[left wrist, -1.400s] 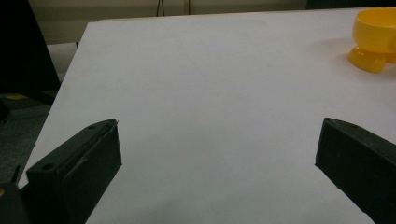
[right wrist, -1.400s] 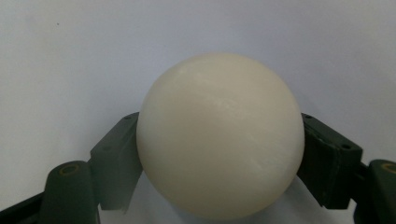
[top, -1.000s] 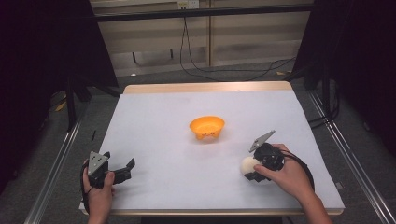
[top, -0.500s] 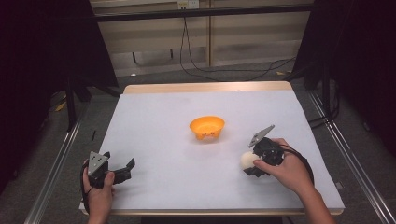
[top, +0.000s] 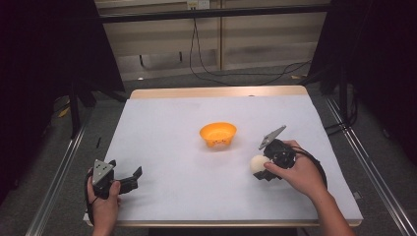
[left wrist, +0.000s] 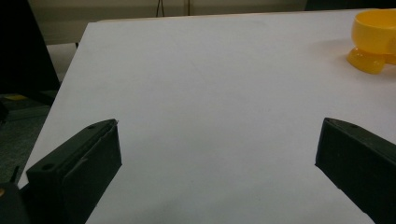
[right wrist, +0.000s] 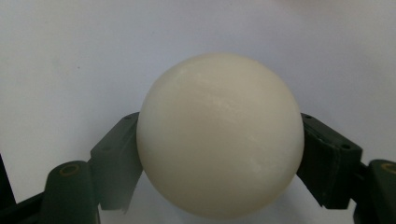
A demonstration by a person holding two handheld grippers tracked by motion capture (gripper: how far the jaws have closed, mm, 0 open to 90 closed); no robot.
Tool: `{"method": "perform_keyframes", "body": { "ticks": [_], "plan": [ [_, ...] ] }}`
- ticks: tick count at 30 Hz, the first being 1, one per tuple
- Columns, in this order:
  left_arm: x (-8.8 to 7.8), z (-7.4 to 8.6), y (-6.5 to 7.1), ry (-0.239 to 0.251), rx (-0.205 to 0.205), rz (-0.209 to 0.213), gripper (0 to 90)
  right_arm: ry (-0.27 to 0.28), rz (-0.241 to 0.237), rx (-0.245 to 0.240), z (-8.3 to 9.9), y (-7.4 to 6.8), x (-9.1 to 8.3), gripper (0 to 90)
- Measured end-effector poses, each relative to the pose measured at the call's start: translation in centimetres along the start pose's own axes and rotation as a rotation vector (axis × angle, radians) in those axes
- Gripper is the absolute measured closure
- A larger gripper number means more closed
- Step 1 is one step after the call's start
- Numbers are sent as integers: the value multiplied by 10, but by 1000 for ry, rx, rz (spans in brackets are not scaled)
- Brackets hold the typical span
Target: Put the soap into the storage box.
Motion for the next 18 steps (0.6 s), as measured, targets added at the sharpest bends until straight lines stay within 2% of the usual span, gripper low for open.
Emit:
{"method": "perform_keyframes", "body": {
  "ticks": [13, 18],
  "plan": [
    [0, 0, 0, -2, 6, 1, 0, 1, -7, -9, -9, 4, 3, 235],
    [0, 0, 0, 7, -3, -8, 0, 4, -8, -1, -14, 6, 2, 235]
  ]
}}
Point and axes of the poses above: each handheld gripper's, and its own axes: x roughly forward along the jaws, z roughly out of its underside, y roughly to its right, the point moved 2 cm from there along x, roughly forward along the jaws, and after that the axes turned 5 degrees about y, right-handed, at the moved point
